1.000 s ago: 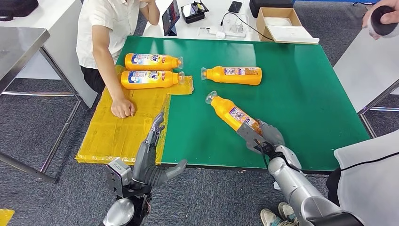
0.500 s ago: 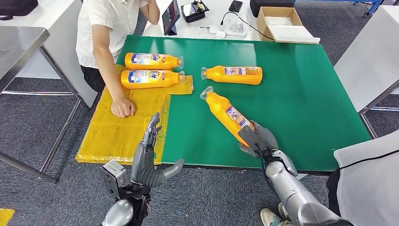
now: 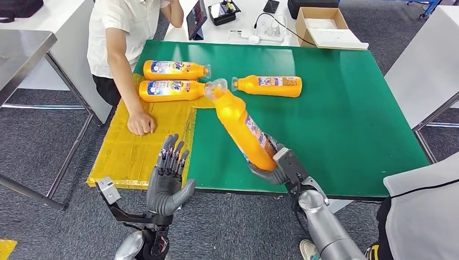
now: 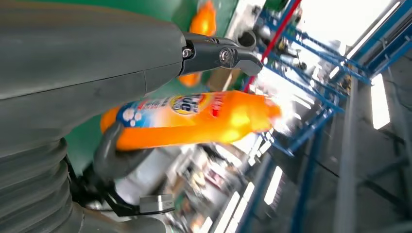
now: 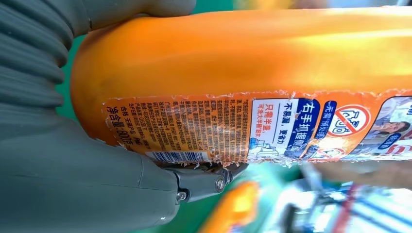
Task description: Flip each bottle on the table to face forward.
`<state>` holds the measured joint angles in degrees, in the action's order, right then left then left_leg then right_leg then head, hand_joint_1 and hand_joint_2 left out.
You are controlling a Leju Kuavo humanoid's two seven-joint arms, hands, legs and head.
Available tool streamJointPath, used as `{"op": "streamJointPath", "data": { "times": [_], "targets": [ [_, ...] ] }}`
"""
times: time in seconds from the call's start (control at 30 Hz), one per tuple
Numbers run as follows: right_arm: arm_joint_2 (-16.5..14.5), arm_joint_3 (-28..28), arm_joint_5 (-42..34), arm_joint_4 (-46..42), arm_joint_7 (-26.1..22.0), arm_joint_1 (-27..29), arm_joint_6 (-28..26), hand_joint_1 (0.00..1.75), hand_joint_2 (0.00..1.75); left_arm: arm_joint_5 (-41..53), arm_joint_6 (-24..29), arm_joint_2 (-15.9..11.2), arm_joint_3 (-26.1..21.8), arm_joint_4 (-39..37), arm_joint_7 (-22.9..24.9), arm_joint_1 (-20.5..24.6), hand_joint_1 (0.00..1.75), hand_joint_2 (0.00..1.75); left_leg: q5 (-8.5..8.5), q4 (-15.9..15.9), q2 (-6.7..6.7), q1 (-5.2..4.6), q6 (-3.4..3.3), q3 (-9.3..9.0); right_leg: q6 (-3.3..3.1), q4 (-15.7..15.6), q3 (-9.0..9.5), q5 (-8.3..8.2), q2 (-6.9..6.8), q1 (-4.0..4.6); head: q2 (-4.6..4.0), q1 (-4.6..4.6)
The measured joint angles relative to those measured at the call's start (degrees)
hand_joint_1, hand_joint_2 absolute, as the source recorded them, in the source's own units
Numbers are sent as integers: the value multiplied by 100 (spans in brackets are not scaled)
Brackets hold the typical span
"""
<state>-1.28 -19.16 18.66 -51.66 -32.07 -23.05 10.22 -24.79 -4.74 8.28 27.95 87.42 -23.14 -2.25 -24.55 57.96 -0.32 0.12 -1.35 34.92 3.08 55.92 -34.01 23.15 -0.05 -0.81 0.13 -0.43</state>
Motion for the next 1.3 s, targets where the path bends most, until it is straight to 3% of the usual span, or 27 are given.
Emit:
{"op": "streamJointPath", "data": {
  "times": [0.2, 0.33, 0.8, 1.3],
  "targets": [
    [-14, -381, -283, -802, -150, 247, 79, 175, 175, -1019, -596, 168, -158, -28, 232, -7, 0, 175, 0, 0, -1, -2, 0, 1, 1, -1, 2, -1, 0, -2, 0, 1],
    [-73, -573, -559, -1195, -173, 370, 278, 175, 175, -1246, -588, 258, -304, -173, 379, 14, 0, 175, 0, 0, 0, -2, 0, 0, 1, -1, 1, -1, 0, -1, 0, -1],
    [-161, -1310, -433, -1287, -211, 452, 488, 175, 175, -1037, -651, 400, -391, -317, 138, 106, 0, 175, 0, 0, -2, -1, 0, 1, 0, -1, 0, 0, -1, -1, 0, 1],
    [-223, -1621, -377, -1040, -272, 442, 571, 175, 175, -665, -668, 400, -381, -240, -10, 132, 0, 175, 0, 0, 0, -1, 0, 1, 0, 0, 0, 0, 0, -1, 0, 0]
  ]
}}
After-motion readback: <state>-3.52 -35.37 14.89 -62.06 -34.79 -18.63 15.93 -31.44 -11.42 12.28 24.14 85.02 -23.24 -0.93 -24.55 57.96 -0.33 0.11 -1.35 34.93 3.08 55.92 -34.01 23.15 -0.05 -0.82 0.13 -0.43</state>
